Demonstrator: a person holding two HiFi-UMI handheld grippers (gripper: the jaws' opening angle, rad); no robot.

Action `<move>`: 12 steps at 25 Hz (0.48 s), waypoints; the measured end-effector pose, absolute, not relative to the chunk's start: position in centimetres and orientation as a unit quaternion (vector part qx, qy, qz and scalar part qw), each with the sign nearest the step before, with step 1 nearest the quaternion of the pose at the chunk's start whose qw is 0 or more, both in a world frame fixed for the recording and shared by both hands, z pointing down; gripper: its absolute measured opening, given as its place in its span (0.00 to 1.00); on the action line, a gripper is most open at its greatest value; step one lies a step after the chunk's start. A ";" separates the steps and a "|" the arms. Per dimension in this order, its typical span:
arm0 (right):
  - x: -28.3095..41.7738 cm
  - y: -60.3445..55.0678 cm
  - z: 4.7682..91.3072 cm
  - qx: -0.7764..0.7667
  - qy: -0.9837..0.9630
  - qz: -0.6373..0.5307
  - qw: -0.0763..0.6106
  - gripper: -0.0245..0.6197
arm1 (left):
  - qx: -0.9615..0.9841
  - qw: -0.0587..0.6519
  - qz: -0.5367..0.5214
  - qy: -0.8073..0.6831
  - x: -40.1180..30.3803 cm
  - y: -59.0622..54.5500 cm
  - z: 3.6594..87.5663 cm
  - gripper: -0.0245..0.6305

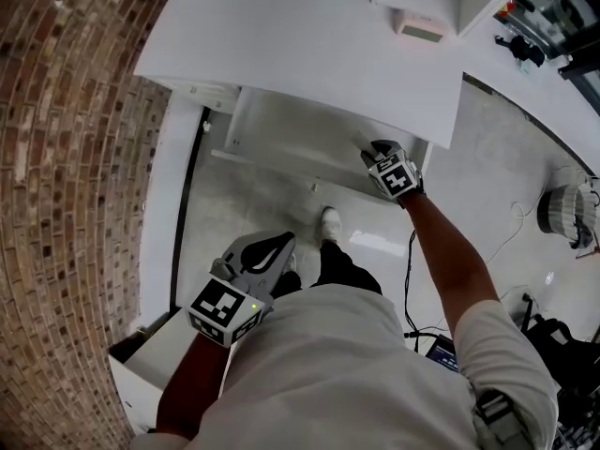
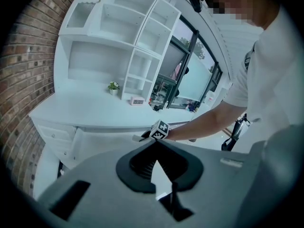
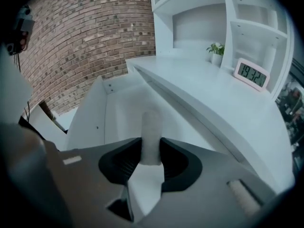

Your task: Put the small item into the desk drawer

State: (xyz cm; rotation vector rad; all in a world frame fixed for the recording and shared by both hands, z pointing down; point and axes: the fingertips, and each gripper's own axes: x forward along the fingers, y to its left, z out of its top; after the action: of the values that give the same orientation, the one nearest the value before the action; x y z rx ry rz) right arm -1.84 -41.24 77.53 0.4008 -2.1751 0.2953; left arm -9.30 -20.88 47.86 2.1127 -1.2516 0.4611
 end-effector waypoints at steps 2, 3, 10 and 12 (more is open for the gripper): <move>-2.0 -41.5 78.3 0.164 -0.870 0.129 0.447 0.25 | 0.801 0.320 0.178 -0.474 -9.4 -21.2 48.2 0.05; -2.0 -41.7 78.6 0.165 -0.868 0.131 0.450 0.25 | 0.800 0.321 0.179 -0.474 -9.5 -21.5 48.3 0.05; -2.0 -43.2 81.2 0.178 -0.854 0.131 0.471 0.25 | 0.800 0.323 0.183 -0.472 -9.9 -22.8 48.6 0.05; -2.0 -43.3 81.6 0.181 -0.851 0.131 0.475 0.25 | 0.798 0.325 0.185 -0.472 -10.2 -22.9 48.8 0.05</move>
State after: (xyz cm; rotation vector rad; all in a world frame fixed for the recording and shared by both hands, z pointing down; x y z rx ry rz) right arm -2.01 -43.29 81.60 0.4425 -2.0804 0.3206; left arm -10.20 -22.92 48.79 2.0936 -1.2381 0.4845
